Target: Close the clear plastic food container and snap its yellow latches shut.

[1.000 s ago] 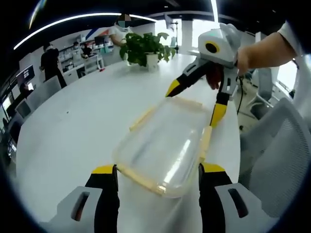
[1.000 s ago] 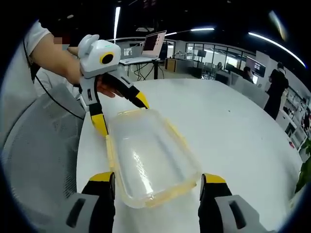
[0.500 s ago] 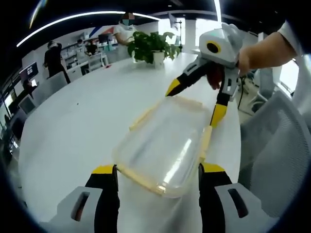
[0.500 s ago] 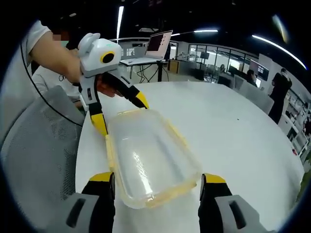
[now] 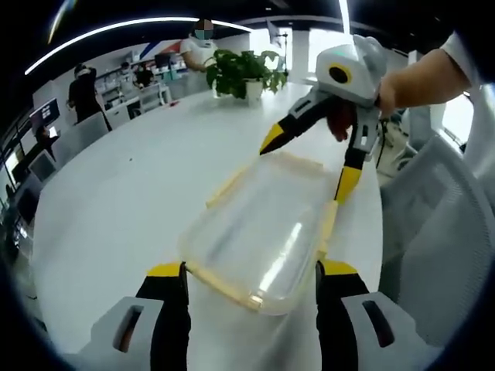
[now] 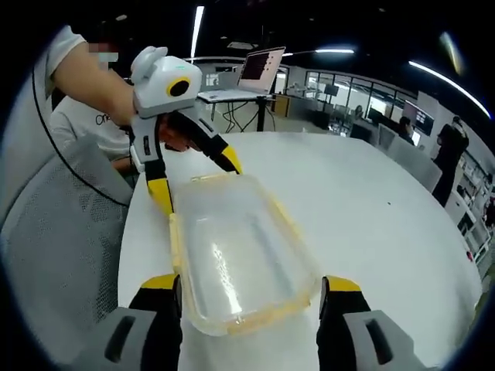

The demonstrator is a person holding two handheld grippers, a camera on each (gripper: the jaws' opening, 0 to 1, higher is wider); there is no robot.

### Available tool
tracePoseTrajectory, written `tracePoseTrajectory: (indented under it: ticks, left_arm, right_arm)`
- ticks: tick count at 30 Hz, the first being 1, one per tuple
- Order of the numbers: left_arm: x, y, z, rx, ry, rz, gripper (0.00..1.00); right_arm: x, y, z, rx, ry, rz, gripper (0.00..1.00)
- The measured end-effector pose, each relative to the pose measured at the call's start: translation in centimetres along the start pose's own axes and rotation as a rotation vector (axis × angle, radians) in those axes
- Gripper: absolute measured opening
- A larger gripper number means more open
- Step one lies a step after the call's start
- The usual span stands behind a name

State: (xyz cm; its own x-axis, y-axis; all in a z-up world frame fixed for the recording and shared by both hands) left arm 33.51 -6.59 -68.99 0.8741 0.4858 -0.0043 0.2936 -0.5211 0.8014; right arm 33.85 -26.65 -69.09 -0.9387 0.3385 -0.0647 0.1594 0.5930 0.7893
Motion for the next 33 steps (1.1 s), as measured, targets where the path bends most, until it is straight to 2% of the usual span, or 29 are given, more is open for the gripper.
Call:
tracePoseTrajectory:
  ticks: [20, 33]
  left_arm:
    - [2.7, -1.6, -2.0, -0.021, 0.029, -0.021, 0.65]
    - [5.1, -1.3, -1.6, -0.028, 0.028, -0.02, 0.65]
  right_arm:
    - [-0.7, 2.3, 3.2, -0.013, 0.036, -0.015, 0.71]
    - [-2.6, 3.2, 4.4, -0.007, 0.04, -0.017, 0.71]
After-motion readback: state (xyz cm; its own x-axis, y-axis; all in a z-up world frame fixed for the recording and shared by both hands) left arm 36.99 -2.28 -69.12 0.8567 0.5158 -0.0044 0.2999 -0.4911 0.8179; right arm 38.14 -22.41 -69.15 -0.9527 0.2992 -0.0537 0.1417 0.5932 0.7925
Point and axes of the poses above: the point that each gripper's makers call its tool centre point, and the gripper's own axes: z roughly forward along the fingers, x roughly to its left, y roughly out of its top, the point moved 8 cm from there along -z, roughly backward along the fingers, and after that the axes turned 4 degrees about -x, right-handed, at the moved point
